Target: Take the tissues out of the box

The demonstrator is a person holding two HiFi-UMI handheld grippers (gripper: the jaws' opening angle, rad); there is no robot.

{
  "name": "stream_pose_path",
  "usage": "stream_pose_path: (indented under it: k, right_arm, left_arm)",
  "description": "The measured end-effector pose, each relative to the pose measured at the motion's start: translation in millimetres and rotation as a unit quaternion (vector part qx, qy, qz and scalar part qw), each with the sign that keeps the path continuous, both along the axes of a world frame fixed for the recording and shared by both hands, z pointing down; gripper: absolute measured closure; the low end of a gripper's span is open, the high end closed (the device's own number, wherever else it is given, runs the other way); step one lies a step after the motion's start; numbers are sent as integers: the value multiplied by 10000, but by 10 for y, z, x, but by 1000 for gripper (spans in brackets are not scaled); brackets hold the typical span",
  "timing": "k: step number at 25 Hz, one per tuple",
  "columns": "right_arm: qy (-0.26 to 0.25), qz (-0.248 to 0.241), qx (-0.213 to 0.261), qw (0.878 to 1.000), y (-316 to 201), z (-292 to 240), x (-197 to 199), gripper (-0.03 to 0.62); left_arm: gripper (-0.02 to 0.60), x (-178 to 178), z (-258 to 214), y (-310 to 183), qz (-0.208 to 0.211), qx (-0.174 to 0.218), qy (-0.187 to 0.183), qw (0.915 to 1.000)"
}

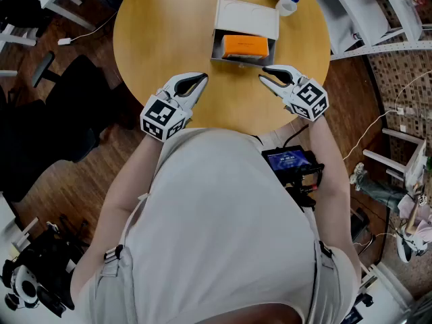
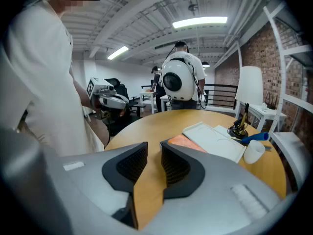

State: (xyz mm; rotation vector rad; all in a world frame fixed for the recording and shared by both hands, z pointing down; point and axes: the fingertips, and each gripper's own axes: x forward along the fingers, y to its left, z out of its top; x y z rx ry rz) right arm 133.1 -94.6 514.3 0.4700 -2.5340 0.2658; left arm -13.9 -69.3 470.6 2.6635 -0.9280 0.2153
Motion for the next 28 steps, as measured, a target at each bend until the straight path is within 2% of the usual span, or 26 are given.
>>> stream_pose_path:
  k: [3,5,7,9,11,15,18,24,26,28]
  right_arm:
    - [664,-212,-62,9975,-187,159,6,498]
    - [1195,-338,-64,9922,-337,270,31,470]
    - [1812,-529,30,9820,-483,372,42,441]
    - [2430,-798,170,9666,-599,458,19,423]
    - [2834,-1028,251,9531,-705,543,-30,390]
    - [3390,-1403,256,9299,-839,716,-94,298]
    - [3754,-1689,257,9110,-1005,943,-82,256]
    - [4285,-2305,86,8736,-1068,1357,-23,218]
    - [4366,-2385,111,8674,-1053,1412,-17,221]
    - [4398,-2373,180,8660,-1060,1405,-20,251]
  left_arm:
    - [581,-41,12,18,15,-29,-12,10000]
    - [581,-57,20,25,21,-59,-13,10000]
    - [581,-83,22,25,-2,-81,-20,10000]
    - [581,-125,13,-1,-44,-84,-32,9999]
    - [581,-166,3,-48,-80,-83,-46,9999]
    - [581,-245,-27,-37,-187,-156,-77,9997]
    - [581,-298,60,-77,-283,-243,-95,9993]
    - [581,-347,173,-100,-459,-395,-172,9980]
    - [581,-364,153,-98,-518,-400,-189,9977]
    - [581,-389,140,-101,-555,-405,-192,9974]
